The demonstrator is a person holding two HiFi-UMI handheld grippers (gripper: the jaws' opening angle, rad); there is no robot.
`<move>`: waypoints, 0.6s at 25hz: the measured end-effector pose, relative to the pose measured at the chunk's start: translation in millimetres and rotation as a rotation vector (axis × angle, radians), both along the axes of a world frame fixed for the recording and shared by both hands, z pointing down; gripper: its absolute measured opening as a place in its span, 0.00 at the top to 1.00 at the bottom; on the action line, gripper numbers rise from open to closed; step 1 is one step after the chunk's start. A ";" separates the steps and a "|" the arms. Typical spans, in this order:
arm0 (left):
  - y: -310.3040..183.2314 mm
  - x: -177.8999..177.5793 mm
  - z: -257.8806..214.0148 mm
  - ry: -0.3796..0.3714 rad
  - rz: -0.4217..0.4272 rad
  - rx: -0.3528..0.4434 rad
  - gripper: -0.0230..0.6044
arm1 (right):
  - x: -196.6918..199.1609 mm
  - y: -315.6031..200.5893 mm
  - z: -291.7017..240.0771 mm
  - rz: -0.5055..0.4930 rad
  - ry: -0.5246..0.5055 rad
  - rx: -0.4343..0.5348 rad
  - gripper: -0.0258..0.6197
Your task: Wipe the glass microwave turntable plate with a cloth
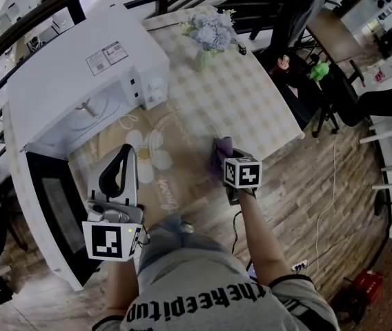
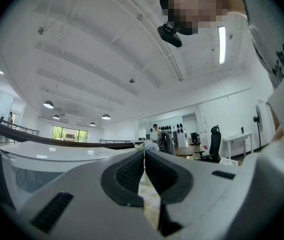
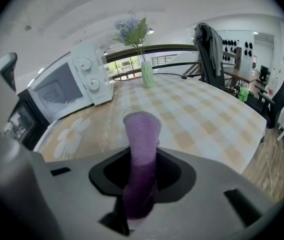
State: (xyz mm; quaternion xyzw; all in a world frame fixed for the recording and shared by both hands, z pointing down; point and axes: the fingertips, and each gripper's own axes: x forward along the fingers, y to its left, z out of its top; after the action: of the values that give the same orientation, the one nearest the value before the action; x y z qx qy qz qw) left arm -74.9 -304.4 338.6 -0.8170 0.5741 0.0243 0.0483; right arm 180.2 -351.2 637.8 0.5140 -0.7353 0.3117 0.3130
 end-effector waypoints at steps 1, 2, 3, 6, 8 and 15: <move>0.4 0.3 -0.2 0.000 0.001 0.000 0.95 | 0.1 0.0 -0.1 0.001 0.004 0.001 0.79; 0.8 0.8 -0.3 0.000 0.002 0.001 0.95 | -0.7 0.3 -0.4 0.001 0.009 0.001 0.79; 1.4 1.2 -0.3 0.001 0.003 0.001 0.95 | -2.7 1.0 -1.7 0.002 0.009 0.000 0.79; 2.2 2.0 0.3 0.002 0.004 0.001 0.95 | -24.1 9.3 -10.7 -0.023 -0.061 -0.005 0.80; 1.4 2.5 1.1 0.005 0.005 -0.002 0.95 | -52.6 19.3 -18.2 -0.069 -0.136 -0.005 0.80; 1.4 7.6 1.7 0.002 0.013 -0.003 0.95 | -151.0 61.6 -15.2 -0.271 -0.235 -0.052 0.80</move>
State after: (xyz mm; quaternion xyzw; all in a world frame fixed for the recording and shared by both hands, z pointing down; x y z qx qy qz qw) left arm -67.4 -303.0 340.3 -0.8208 0.5688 0.0245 0.0464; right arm 29.2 -289.5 622.5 0.3620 -0.8211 0.3436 0.2770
